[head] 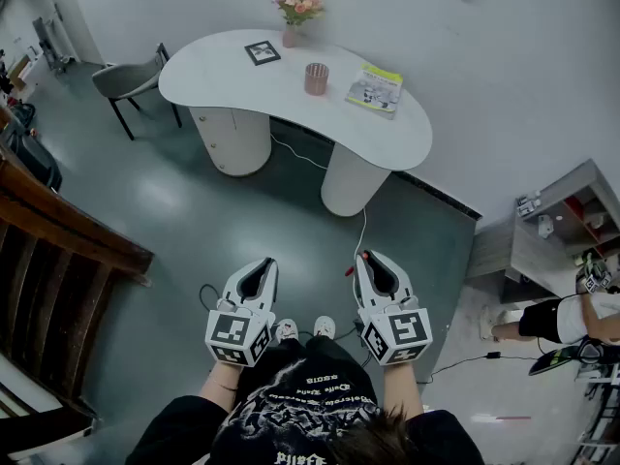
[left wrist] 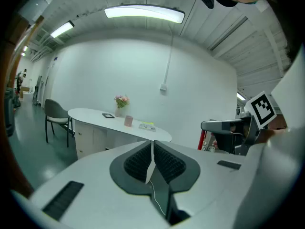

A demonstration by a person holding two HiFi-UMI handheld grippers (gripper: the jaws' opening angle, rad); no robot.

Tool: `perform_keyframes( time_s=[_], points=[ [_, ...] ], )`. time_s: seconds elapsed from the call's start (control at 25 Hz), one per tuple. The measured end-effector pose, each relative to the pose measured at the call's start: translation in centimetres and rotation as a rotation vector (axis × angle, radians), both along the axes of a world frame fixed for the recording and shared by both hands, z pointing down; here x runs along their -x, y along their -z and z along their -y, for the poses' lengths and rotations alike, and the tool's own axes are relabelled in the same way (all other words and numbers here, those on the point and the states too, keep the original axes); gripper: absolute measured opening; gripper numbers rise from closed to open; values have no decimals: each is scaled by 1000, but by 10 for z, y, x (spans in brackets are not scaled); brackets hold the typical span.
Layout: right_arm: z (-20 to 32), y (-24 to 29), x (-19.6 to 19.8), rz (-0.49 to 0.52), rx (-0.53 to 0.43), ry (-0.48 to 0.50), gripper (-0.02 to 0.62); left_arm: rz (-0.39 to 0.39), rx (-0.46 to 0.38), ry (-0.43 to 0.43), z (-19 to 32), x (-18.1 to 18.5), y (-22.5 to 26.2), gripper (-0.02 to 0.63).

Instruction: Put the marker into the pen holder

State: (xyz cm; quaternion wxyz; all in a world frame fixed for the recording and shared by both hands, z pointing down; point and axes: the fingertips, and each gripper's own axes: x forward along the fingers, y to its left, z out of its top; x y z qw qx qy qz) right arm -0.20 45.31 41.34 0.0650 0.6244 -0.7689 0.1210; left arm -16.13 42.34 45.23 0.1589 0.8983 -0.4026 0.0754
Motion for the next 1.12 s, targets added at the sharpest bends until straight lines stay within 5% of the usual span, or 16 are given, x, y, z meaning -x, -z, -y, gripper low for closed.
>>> perform_keyframes(
  time_s=[0.36, 0.6, 1.12],
  points=[
    [7, 0, 3, -19, -17, -7, 69, -1, -14, 4, 9, 7, -1, 34],
    [17, -3, -2, 56, -16, -31, 71, -4, 0, 11, 19, 7, -8, 34],
    [113, -9, -20, 60, -47, 34, 71, 1, 16, 69, 84, -1, -21, 35]
  ],
)
